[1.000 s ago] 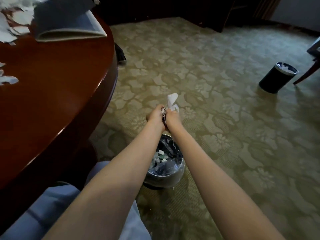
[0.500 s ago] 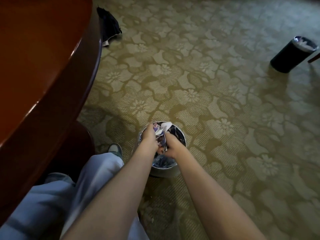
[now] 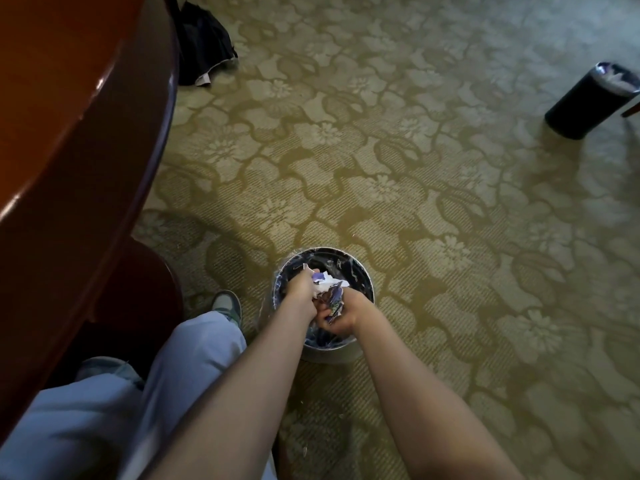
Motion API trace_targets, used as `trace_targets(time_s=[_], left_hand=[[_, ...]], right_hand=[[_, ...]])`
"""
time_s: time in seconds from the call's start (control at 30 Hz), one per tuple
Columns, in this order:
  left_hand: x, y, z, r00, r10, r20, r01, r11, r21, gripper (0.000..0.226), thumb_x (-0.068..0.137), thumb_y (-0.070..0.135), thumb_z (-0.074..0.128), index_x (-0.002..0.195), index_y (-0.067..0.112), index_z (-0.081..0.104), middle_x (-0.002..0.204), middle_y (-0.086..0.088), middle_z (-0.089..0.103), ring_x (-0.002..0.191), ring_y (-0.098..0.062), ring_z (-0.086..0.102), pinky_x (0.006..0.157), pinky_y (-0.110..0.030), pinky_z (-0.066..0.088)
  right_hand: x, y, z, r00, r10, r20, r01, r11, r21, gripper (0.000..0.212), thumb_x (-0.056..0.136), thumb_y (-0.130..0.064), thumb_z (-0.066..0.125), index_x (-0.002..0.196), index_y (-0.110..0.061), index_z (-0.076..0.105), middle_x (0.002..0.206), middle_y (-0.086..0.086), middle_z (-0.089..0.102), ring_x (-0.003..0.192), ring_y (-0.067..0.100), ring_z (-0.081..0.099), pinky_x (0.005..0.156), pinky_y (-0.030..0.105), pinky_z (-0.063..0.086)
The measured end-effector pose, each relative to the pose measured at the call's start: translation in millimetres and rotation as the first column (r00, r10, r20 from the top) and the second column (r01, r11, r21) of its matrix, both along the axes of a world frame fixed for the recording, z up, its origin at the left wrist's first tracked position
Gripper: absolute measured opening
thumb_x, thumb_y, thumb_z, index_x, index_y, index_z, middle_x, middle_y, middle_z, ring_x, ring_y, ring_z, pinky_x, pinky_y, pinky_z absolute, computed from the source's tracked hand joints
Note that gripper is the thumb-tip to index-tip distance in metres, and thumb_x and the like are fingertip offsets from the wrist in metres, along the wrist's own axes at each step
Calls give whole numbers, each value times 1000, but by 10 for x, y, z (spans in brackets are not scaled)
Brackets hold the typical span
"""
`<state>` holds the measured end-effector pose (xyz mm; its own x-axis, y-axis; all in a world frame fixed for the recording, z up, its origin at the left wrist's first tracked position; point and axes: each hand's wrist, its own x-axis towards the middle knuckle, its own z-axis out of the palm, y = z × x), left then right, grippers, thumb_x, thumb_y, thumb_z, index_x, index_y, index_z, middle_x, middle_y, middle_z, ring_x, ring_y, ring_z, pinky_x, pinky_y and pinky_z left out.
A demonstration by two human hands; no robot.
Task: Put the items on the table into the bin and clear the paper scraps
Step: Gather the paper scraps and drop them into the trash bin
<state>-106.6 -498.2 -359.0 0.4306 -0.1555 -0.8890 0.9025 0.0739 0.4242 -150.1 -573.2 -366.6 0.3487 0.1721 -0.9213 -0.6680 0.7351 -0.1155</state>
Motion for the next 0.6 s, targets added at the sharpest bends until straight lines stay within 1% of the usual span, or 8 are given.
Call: trace_targets(time_s=[0.1,0.13,0.23,0.27,0.3,0.37,0.47,0.6], left_hand=[[32,9,-47,999,-38,11,38,999,22,25,94,23,45,85,6,59,72,-10,61,70,-25,57,63,-32,48],[34,19,-63,999,-51,11,51,998,33,25,94,22,44,83,6,59,69,-9,63,73,-26,57,61,-31,47],[31,51,-83,995,-102,7,101,993,61,27,95,23,39,76,9,53,74,-8,59,65,-21,53,39,-19,41],[25,61,-78,993,-115,6,115,992,61,29,96,24,37,75,9,50,75,-7,56,62,-18,51,35,-17,38],[18,64,-56,992,-126,16,125,991,57,32,97,24,34,74,8,48,75,-7,55,62,-15,51,38,-17,41],[12,66,4,989,-144,35,142,988,56,33,99,21,33,74,7,47,76,-6,55,66,-11,51,55,-24,49],[-15,82,78,981,-189,39,185,979,84,29,98,14,34,71,10,44,71,-6,47,59,-15,43,52,-24,34],[-28,116,115,979,-202,30,199,977,80,29,98,13,35,70,11,42,70,-5,42,58,-15,39,53,-23,33]], right_hand=[[22,18,-20,999,-3,-34,3,1000,11,48,94,-21,41,50,-8,58,45,2,53,32,10,46,31,10,32],[28,29,-31,999,-5,-40,5,1000,20,44,94,-22,43,54,-8,58,47,2,55,34,11,48,31,11,33],[34,59,-43,999,-16,-45,18,998,52,41,93,-25,47,59,-7,59,49,4,58,36,14,54,32,13,38],[35,61,-60,999,-19,-44,22,998,63,40,93,-26,47,60,-6,59,50,5,59,36,15,55,32,13,40],[34,65,-71,999,-25,-47,29,997,74,39,93,-26,46,62,-6,59,50,5,59,37,15,56,33,14,41],[29,66,-121,997,-48,-66,54,995,86,36,94,-28,46,68,-7,59,54,5,61,40,16,58,35,15,43],[17,53,-180,994,-58,-97,64,996,68,37,95,-28,44,71,-6,61,59,6,61,49,15,57,38,17,44],[-6,49,-139,992,-78,-101,85,994,69,38,96,-27,41,71,-6,62,57,7,61,50,15,57,39,15,44]])
